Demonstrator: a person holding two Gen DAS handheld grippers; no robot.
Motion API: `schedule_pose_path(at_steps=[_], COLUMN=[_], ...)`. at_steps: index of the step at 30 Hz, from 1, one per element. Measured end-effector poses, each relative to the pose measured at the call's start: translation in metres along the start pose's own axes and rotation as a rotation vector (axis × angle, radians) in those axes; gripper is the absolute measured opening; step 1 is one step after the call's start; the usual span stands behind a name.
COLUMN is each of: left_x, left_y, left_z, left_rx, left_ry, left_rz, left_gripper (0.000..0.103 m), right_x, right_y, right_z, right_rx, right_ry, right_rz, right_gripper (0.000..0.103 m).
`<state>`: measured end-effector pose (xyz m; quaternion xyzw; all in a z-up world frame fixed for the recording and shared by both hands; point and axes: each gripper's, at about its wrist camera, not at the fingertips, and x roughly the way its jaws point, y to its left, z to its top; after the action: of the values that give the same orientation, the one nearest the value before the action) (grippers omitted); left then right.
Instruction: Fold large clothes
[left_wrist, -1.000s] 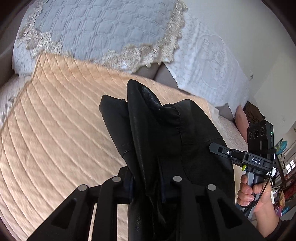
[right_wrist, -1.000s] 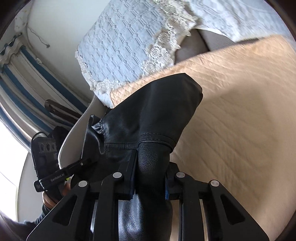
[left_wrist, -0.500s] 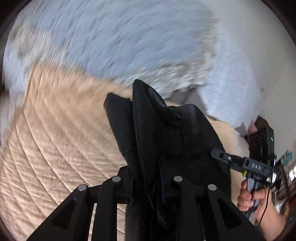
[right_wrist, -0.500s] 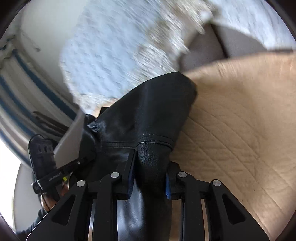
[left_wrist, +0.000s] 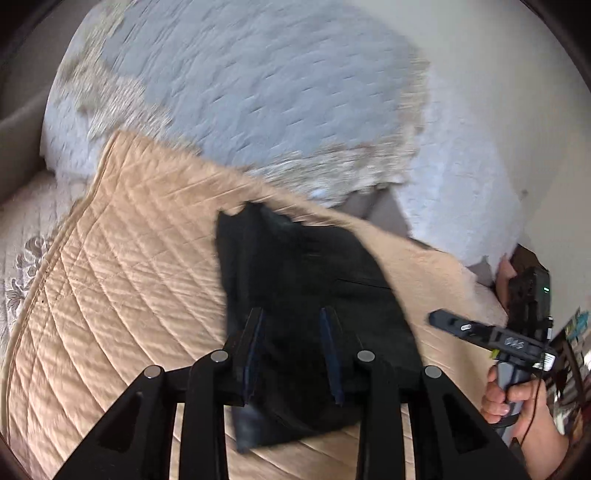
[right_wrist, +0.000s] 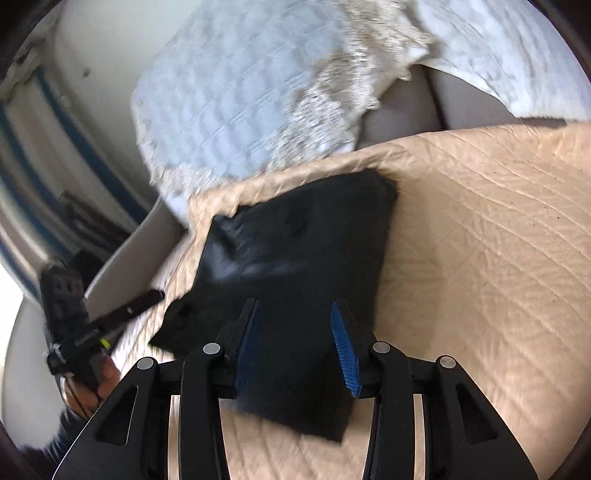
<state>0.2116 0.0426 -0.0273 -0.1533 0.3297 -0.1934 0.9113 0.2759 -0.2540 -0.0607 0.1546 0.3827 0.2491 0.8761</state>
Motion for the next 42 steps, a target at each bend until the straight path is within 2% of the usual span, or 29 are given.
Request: schedule_pose_path(at_steps=[2,3,4,6,11,14,18,20,22,24,28,31,34,36,38,42], left_x=[0.001,0.007,0.017,0.029,0.029,0.027,0.003,-0.008,-0.007,0.007,0.059,0.097,0.132,0.147,0.150,0.128], left_y=[-0.014,-0.014,-0.010,0.008,0.028,0.021,0.010,0.000,-0.015,-0.022,-0.017,-0.008,0.012,0.027,0.034,0.039], left_z=[-0.009,-0.016,-0.020,-0.031,-0.035,-0.033,-0.029,-0.019,-0.001,0.019,0.061,0.081,0.083,0.075,0.068,0.060], left_rx=[0.061,0.089,0.089,0.044,-0.045,-0.032,-0.040,-0.020,0.033,0.066,0.056,0.050,0.011,-0.002,0.005,-0.016], left_ry=[0.009,0.036,0.069,0.109,0.103,0.113,0.092,0.065,0.033,0.030,0.083,0.122,0.188,0.212,0.199,0.166], left_rz=[0.021,0.064,0.092,0.099,0.116,0.141,0.148,0.125,0.133,0.147,0.150,0.171,0.206,0.233,0.239,0.223], left_gripper=[0.031,0.031,0.031,0.030,0.031,0.030,0.029,0.029,0.029,0.030,0.030,0.030,0.030,0.035,0.055,0.054], right_x=[0.007,0.015,0.023,0.032,0.043,0.037,0.008,0.002,0.005,0.012,0.039,0.064,0.096,0.118,0.127,0.109], right_y=[0.008,0.011,0.013,0.015,0.014,0.016,0.019,0.018,0.017,0.015,0.008,0.003,-0.007,-0.019,-0.024,-0.016], right_z=[-0.013,-0.015,-0.021,-0.029,-0.034,-0.033,-0.027,-0.020,-0.008,0.006,0.042,0.066,0.080,0.081,0.080,0.078], right_rx=[-0.034,-0.037,-0.054,-0.094,-0.098,-0.092,-0.076,-0.090,-0.096,-0.097,-0.098,-0.105,-0.105,-0.080,-0.080,-0.086], right_ry=[0.034,0.057,0.086,0.101,0.105,0.099,0.052,0.020,0.014,0.007,0.011,0.027,0.067,0.102,0.112,0.102], right_rz=[-0.014,-0.024,-0.063,-0.108,-0.138,-0.145,-0.123,-0.134,-0.144,-0.164,-0.191,-0.202,-0.216,-0.217,-0.220,-0.221], right_gripper=[0.037,0.034,0.032,0.028,0.028,0.028,0.028,0.028,0.028,0.028,0.028,0.028,0.028,0.028,0.028,0.028])
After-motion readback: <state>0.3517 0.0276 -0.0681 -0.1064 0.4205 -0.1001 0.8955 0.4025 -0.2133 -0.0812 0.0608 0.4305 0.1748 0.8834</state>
